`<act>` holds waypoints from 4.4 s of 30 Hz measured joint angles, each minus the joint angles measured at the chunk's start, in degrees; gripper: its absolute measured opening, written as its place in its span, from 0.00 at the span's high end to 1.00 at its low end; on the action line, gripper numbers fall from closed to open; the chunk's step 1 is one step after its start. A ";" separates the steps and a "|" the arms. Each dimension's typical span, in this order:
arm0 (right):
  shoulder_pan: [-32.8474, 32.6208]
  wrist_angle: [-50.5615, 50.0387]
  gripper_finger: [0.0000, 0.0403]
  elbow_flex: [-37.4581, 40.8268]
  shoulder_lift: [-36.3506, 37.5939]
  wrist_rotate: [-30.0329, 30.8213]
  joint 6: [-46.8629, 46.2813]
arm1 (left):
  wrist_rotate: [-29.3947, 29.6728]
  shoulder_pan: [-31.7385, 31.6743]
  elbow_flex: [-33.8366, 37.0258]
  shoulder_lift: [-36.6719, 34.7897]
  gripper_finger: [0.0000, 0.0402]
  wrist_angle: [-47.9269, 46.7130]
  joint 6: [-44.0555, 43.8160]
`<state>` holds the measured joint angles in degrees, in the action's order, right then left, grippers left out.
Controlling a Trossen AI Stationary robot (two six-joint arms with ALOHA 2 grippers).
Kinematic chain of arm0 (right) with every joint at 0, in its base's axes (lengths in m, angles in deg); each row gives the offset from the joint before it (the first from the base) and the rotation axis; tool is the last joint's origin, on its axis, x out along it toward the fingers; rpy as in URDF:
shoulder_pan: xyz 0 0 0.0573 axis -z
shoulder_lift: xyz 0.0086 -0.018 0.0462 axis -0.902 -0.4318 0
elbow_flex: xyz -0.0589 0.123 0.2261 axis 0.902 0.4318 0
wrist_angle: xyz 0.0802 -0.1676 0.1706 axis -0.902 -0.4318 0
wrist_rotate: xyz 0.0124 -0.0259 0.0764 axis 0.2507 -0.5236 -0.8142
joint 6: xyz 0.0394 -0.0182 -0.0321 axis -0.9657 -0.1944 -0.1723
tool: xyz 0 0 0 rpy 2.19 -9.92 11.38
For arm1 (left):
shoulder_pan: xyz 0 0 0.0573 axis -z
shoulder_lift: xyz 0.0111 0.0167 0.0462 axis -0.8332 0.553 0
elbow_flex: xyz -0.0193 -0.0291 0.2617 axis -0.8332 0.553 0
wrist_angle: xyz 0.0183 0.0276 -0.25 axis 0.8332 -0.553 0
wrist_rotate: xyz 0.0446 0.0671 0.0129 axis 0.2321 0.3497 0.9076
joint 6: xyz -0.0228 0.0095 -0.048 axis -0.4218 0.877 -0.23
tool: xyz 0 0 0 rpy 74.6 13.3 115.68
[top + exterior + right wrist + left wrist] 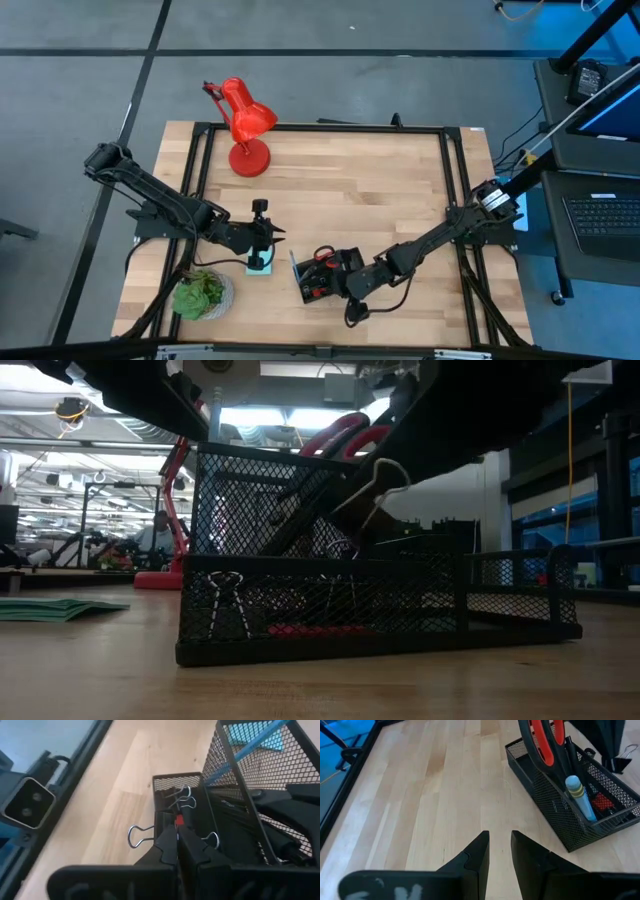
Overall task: Pick and place office supplies into organizer
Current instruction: Put the black binder clip into the black desk organizer
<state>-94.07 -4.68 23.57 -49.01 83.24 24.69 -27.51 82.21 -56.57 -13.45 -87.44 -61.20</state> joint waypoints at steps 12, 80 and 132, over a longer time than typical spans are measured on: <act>0.54 -1.69 1.00 -0.17 -0.63 0.33 1.10 | -0.02 0.00 0.00 0.00 0.81 -0.02 -0.02; 0.13 -3.48 0.97 -0.04 -3.71 9.62 7.54 | -0.68 -0.01 -0.03 0.00 0.81 0.00 -0.07; -0.94 -5.56 0.81 -2.67 -3.96 10.67 12.03 | -0.70 0.00 -0.03 0.00 0.81 0.00 -0.69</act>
<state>-95.01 -10.24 20.91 -52.97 93.91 36.72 -28.21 82.21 -56.60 -13.45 -87.44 -61.89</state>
